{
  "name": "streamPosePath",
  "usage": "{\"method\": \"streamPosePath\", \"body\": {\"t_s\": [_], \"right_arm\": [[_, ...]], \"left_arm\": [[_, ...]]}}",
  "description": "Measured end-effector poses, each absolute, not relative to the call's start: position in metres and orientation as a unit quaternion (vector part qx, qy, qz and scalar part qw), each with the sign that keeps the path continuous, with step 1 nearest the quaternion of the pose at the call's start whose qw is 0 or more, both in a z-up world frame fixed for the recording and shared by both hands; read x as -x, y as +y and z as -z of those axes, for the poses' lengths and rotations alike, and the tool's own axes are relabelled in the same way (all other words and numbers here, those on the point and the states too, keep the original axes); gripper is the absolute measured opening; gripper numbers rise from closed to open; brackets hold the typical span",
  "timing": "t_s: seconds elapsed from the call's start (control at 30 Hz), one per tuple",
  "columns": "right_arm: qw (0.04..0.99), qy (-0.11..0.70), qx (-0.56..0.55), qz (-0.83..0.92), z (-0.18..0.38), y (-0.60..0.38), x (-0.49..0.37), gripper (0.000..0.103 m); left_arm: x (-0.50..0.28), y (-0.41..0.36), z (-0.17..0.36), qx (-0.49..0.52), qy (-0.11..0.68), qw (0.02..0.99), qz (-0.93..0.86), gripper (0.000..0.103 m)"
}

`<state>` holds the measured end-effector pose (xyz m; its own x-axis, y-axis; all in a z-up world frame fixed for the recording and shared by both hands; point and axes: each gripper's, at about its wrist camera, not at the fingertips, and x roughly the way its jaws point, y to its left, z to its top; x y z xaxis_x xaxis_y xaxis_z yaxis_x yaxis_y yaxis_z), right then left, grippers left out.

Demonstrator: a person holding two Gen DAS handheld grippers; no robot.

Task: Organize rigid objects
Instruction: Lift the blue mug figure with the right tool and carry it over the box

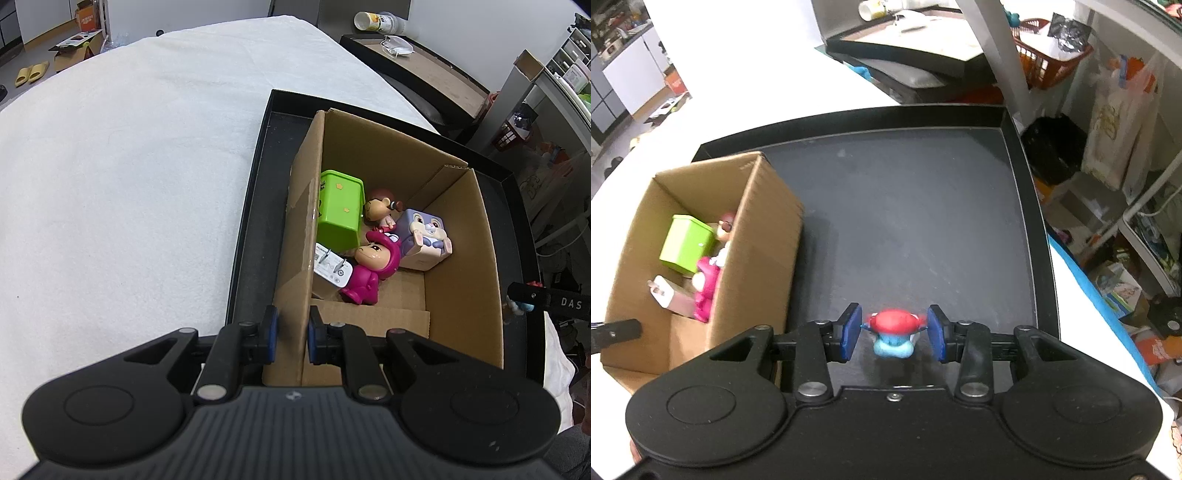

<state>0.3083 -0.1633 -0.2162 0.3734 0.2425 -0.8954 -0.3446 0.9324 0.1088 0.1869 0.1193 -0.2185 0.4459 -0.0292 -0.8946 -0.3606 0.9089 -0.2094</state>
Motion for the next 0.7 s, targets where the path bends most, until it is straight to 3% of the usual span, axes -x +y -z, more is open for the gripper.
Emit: {"method": "streamPosePath", "body": {"t_s": [0.7], "right_arm": [[0.845, 0.477, 0.035, -0.238, 0.152, -0.127, -0.295, 0.039]], "left_arm": [[-0.185, 0.121, 0.218, 0.191, 0.513, 0.831, -0.095, 0.015]]}}
